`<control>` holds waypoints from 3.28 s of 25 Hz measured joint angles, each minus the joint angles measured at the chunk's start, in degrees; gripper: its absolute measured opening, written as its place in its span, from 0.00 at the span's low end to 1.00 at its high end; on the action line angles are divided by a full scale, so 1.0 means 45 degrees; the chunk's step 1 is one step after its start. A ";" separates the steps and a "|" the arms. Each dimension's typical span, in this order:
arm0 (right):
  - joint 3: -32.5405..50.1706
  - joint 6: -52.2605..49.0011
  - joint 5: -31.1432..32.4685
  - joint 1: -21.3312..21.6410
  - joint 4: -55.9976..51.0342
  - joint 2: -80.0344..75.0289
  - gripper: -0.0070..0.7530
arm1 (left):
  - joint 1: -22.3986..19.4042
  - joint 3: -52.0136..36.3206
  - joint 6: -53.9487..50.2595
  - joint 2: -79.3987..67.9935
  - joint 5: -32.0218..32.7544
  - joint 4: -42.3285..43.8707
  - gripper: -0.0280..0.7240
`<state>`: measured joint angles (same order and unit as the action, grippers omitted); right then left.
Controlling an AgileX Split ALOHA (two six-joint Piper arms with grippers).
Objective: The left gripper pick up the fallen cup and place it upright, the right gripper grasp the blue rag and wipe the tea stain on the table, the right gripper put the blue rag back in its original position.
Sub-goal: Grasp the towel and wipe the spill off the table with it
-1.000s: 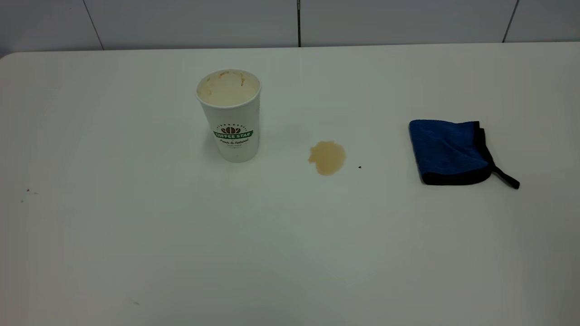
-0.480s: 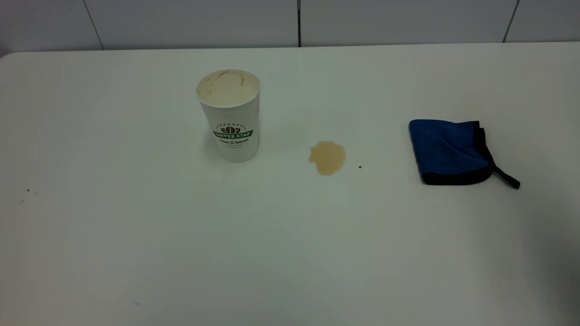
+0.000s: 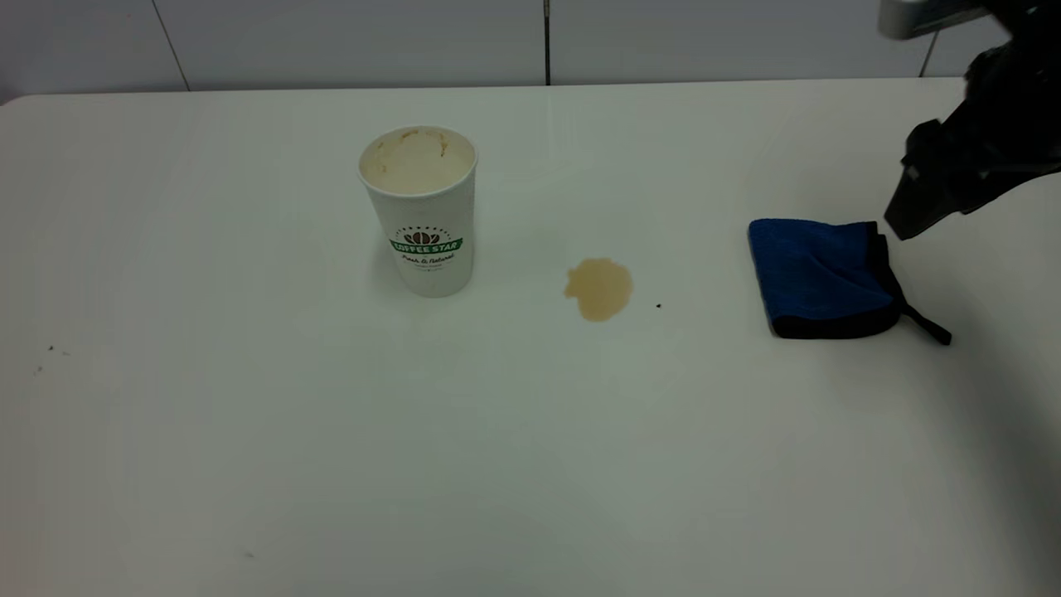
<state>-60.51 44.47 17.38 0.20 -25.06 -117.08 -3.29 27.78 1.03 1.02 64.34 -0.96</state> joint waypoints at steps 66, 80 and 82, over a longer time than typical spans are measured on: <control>-0.7818 -0.5762 -0.0147 -0.4327 0.5246 -0.6743 0.11 | 0.0000 0.0000 0.0000 0.0000 0.0010 0.0000 0.73; -0.7903 -0.4213 0.3863 -0.4037 0.0141 -0.6765 0.11 | 0.0000 0.0000 0.0000 0.0000 0.0010 0.0000 0.73; -0.7892 -0.4193 0.4247 -0.3364 0.0185 -0.6762 0.11 | 0.0000 0.0000 0.0000 0.0000 0.0010 0.0000 0.73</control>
<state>-96.03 25.60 36.49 -14.94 -24.23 -147.51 -3.29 27.78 1.03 1.02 64.39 -0.96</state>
